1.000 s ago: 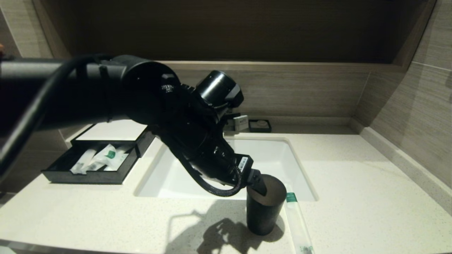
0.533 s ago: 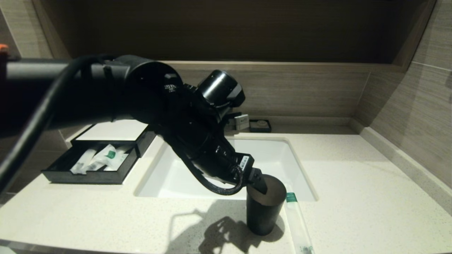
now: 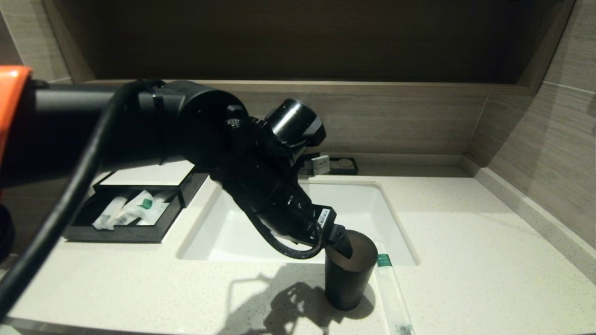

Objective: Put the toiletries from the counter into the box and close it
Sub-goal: Pick up the cup

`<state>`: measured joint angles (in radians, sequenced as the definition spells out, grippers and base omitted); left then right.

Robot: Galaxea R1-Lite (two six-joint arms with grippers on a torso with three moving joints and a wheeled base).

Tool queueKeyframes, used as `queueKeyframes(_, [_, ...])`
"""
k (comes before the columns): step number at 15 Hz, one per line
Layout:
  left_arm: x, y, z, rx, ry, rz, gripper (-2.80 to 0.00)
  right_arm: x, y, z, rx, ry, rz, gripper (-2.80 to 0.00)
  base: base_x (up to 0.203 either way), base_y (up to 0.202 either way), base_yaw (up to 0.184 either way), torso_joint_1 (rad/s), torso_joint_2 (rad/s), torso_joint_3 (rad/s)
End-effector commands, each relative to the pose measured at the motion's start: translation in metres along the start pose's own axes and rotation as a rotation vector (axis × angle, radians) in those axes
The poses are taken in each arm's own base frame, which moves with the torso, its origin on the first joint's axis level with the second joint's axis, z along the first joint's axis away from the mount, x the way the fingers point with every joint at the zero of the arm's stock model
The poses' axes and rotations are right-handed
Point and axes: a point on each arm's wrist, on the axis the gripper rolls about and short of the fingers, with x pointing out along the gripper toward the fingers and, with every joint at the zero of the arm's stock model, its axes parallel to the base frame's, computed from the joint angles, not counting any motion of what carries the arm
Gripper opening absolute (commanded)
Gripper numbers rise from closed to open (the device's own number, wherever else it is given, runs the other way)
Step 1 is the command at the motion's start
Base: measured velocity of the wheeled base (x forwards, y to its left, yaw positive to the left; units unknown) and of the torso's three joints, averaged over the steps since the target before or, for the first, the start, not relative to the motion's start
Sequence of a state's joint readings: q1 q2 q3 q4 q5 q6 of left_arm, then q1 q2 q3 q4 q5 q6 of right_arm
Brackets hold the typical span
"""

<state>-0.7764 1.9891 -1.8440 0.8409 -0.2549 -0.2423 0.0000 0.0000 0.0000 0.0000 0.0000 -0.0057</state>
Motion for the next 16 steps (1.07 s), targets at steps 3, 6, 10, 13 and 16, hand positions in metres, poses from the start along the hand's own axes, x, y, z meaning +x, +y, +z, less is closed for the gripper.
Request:
queueKeyframes(3, [0.0028,0.0010,-0.0004,-0.005,0.011,0.006,0.00,0.0000,0.0000,0.0000,0.000,0.000,0.000,-2.80,0.000,0.000,0.000,0.000,0.00,0.000])
queueKeyframes(6, [0.0084,0.0028,0.0007,-0.003,0.007,0.055,0.00,0.0000,0.0000,0.0000,0.000,0.000,0.000,-2.80,0.000,0.000,0.000,0.000,0.00,0.000])
queueKeyframes(10, [0.0090,0.0010,0.0006,0.002,0.005,0.059,0.00,0.0000,0.0000,0.0000,0.000,0.000,0.000,-2.80,0.000,0.000,0.000,0.000,0.00,0.000])
queueKeyframes(13, [0.0095,0.0004,0.0004,0.003,0.005,0.063,0.00,0.0000,0.0000,0.0000,0.000,0.000,0.000,-2.80,0.000,0.000,0.000,0.000,0.00,0.000])
queueKeyframes(16, [0.0100,-0.0017,0.0000,0.009,0.006,0.059,0.00,0.0000,0.0000,0.0000,0.000,0.000,0.000,-2.80,0.000,0.000,0.000,0.000,0.00,0.000])
